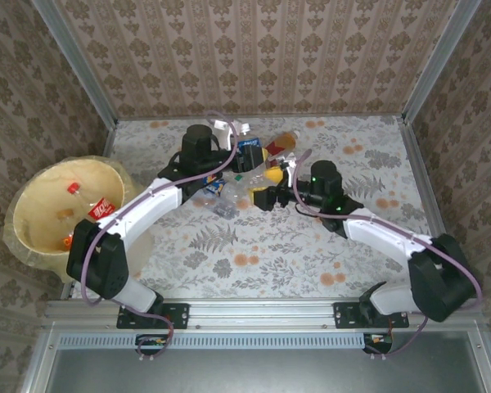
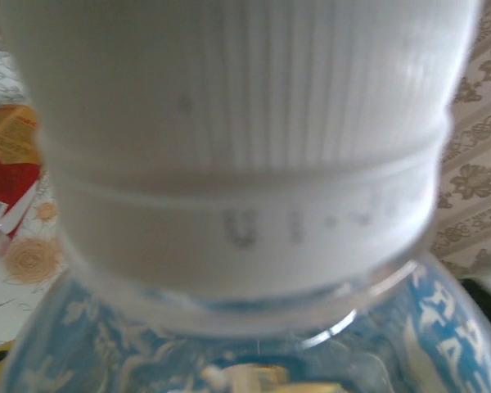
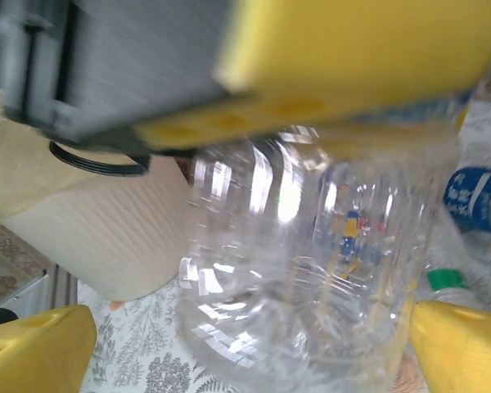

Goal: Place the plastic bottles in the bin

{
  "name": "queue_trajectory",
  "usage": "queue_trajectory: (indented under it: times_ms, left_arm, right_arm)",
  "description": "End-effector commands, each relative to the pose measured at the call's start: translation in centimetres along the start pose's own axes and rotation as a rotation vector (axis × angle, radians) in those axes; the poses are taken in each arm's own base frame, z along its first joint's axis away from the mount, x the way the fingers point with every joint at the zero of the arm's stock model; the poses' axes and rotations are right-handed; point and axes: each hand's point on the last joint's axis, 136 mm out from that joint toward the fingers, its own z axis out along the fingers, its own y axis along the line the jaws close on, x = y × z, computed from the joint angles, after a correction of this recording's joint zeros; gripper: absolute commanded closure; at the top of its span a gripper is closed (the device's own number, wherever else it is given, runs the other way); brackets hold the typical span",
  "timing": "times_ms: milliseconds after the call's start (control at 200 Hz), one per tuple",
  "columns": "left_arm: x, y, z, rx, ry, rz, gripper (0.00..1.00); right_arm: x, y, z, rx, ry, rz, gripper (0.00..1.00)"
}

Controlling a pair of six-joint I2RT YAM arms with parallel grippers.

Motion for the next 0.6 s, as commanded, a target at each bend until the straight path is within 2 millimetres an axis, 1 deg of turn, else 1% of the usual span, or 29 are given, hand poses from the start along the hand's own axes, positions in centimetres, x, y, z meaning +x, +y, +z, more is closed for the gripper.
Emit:
queue_trajectory:
  times_ms: [0, 100, 185, 250, 340, 595]
  left_arm:
    - [-1.1, -0.2, -1.3, -0.055, -0.034, 0.059, 0.45]
    - [-1.5, 0.1, -1.9, -0.091, -0.042, 0.071, 0.45]
    - [-1.7, 0.2, -2.4, -0.116, -0.046, 0.084, 0.44]
    - [-1.9, 0.3, -2.8, -0.136, -0.051, 0.095, 0.44]
    - [-2.2, 0.4, -3.6, -0.166, -0.063, 0.11, 0.44]
    - [-3.0, 0.8, -6.4, -0.259, -0.101, 0.152, 0.44]
  right_arm:
    - [0.3, -0.6, -1.5, 0.096, 0.023, -0.101, 0.0]
    - [-0.1, -1.6, -2.6, 0.182, 0.001, -0.132, 0.0]
    - [-0.6, -3.5, -3.6, 0.312, -0.031, -0.137, 0.0]
    - [-0.7, -5.3, -4.5, 0.425, -0.047, -0.13, 0.0]
    - [-0.6, -6.7, -5.1, 0.507, -0.049, -0.122, 0.0]
    - [0.0, -8.9, -5.4, 0.609, -0.047, -0.081, 0.0]
